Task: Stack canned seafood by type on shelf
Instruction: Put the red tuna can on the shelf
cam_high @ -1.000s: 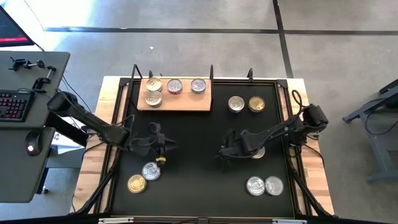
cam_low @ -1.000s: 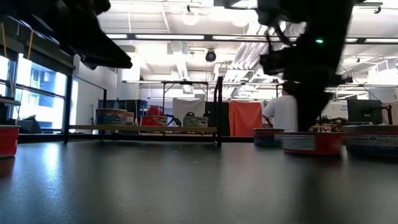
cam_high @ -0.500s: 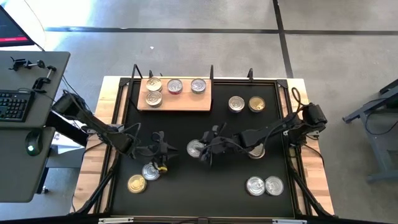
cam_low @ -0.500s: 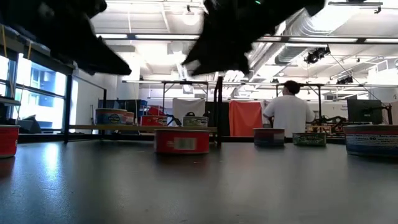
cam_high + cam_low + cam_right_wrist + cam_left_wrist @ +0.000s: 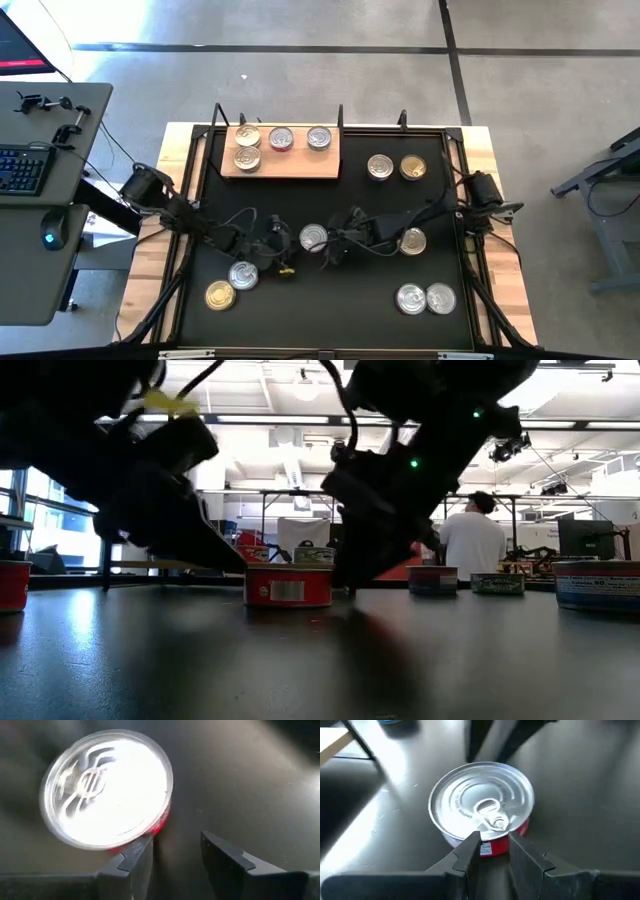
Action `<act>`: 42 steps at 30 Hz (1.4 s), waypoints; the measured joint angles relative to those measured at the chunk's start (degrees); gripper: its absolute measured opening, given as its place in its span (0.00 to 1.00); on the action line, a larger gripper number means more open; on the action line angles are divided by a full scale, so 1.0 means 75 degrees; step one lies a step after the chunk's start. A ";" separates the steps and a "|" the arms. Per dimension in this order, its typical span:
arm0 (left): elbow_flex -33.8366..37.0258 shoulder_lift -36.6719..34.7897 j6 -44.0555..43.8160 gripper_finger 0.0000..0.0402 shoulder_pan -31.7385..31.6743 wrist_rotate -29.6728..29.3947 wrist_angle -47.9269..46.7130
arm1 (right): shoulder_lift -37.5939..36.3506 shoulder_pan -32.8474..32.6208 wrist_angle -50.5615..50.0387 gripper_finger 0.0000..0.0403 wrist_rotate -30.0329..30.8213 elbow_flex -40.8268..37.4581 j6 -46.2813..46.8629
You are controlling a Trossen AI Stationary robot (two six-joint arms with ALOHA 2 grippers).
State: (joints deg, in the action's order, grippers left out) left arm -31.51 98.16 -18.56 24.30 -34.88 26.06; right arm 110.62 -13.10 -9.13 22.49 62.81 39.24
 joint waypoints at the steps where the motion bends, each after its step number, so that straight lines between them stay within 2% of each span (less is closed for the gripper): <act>1: -0.0055 -0.0010 -0.0100 0.23 -0.0034 -0.0062 -0.0280 | 0.0028 0.0008 0.0108 0.40 -0.0251 -0.0007 -0.0117; 4: -0.0149 -0.0351 -0.0724 0.23 0.0023 -0.0408 -0.1769 | 0.0083 -0.0147 0.0437 0.40 -0.0930 0.0017 -0.0320; 6: -0.0124 -0.0780 -0.1037 0.23 0.0141 -0.0683 -0.3114 | 0.0080 -0.0411 0.0360 0.40 -0.1091 0.0016 -0.0651; 8: -0.0289 -0.1350 -0.1425 0.23 0.0243 -0.0914 -0.4034 | 0.0077 -0.0687 0.0374 0.40 -0.1097 0.0019 -0.1082; 11: -0.0243 -0.2115 -0.2073 0.23 0.0341 -0.1048 -0.5214 | 0.0080 -0.1020 0.0475 0.40 -0.0654 0.0018 -0.1616; 14: -0.0245 -0.2561 -0.1885 0.23 0.0450 -0.1050 -0.4902 | 0.0080 -0.1270 0.0438 0.40 0.0108 0.0016 -0.1900; 17: -0.0112 -0.2521 -0.0869 0.23 0.0583 -0.0921 -0.3404 | 0.0074 -0.1334 -0.0201 0.40 0.0771 0.0016 -0.1668; 21: 0.0047 -0.1866 0.0405 0.23 0.0544 -0.0178 -0.1098 | 0.0074 -0.0930 -0.1180 0.40 0.1605 0.0007 -0.0639; 25: -0.0014 -0.0800 0.0756 0.23 0.0253 0.0247 -0.0363 | 0.0087 -0.0341 -0.0719 0.40 0.1653 0.0008 -0.0259; 28: -0.0239 -0.0168 0.0754 0.23 0.0023 0.0182 -0.0451 | 0.0127 -0.0026 0.0054 0.40 0.1018 0.0022 -0.0669; 32: -0.0404 -0.0148 0.0614 0.23 -0.0098 -0.0180 -0.1471 | 0.0196 0.0090 0.0594 0.40 0.0020 0.0003 -0.1288; 36: -0.0335 -0.0996 0.0265 0.23 -0.0045 -0.0779 -0.3266 | 0.0286 -0.0173 0.1029 0.40 -0.0817 0.0019 -0.1502; 38: -0.0343 -0.1681 -0.0168 0.23 0.0062 -0.1026 -0.4159 | 0.0297 -0.0331 0.1206 0.40 -0.0865 0.0019 -0.1630; 42: -0.0258 -0.2613 -0.0924 0.23 0.0247 -0.1038 -0.5243 | 0.0452 -0.0480 0.2003 0.40 -0.0426 0.0018 -0.2252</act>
State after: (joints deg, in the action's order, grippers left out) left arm -33.44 78.56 -25.49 26.15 -42.67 -13.26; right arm 114.01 -16.70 5.89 19.29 62.95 22.35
